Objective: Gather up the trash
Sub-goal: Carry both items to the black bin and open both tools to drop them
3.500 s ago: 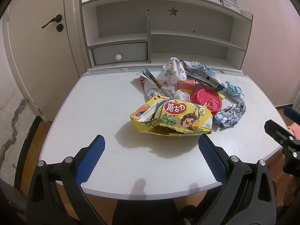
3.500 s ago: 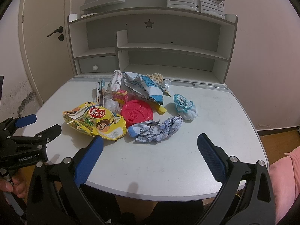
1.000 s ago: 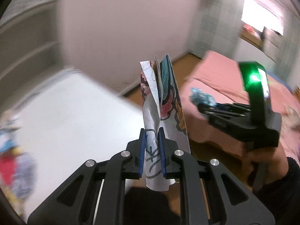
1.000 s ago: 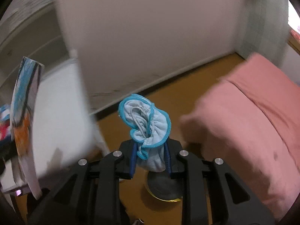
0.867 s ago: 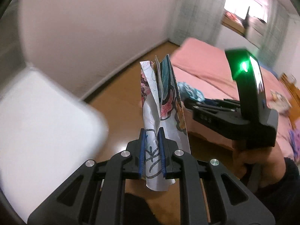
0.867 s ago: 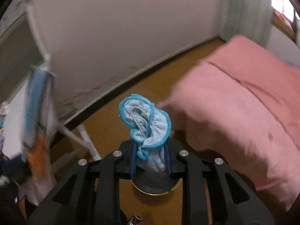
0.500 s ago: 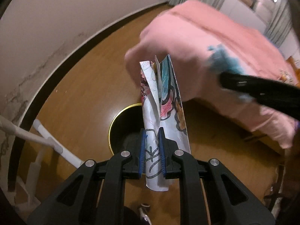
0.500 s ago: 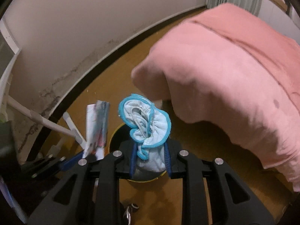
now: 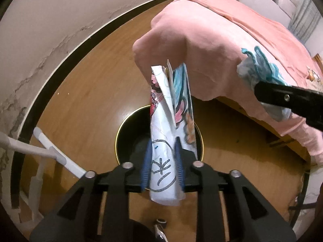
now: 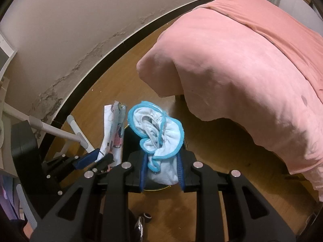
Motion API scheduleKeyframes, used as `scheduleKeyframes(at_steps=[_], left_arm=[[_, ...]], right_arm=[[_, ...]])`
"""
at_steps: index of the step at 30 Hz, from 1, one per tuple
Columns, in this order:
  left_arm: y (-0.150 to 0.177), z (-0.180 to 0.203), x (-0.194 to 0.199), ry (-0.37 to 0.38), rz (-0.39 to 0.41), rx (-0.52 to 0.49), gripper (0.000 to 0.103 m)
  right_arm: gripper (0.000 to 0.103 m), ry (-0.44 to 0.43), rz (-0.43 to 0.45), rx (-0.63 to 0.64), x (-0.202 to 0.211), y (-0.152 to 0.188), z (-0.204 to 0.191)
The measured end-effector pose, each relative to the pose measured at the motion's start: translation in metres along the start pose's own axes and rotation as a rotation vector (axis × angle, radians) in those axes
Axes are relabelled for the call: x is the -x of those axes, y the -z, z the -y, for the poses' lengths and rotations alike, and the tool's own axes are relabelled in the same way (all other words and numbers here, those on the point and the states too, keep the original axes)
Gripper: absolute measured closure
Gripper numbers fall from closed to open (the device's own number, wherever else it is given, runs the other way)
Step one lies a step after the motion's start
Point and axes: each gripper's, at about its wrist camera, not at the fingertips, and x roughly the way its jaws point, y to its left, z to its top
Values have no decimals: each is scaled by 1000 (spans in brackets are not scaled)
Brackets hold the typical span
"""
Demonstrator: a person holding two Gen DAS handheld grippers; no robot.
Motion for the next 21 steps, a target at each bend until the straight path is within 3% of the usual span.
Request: scheduleKeyframes(at_steps=[3,4,15,21], left_arm=[[0,5,7,-9,20,-14,46],[1,5,10,-12,31,-16,45],[19,11,68,-2,61,-26,45],[26,13,104,26,98,-28,43]], right_arm=[[79,-11,-8,-4,-3,-1,0],[79,-16,-15,-4,-5,-1,1],[79,-89,-157,-56,-44,14,7],[79,-105,-170,-43,-47,15,-1]])
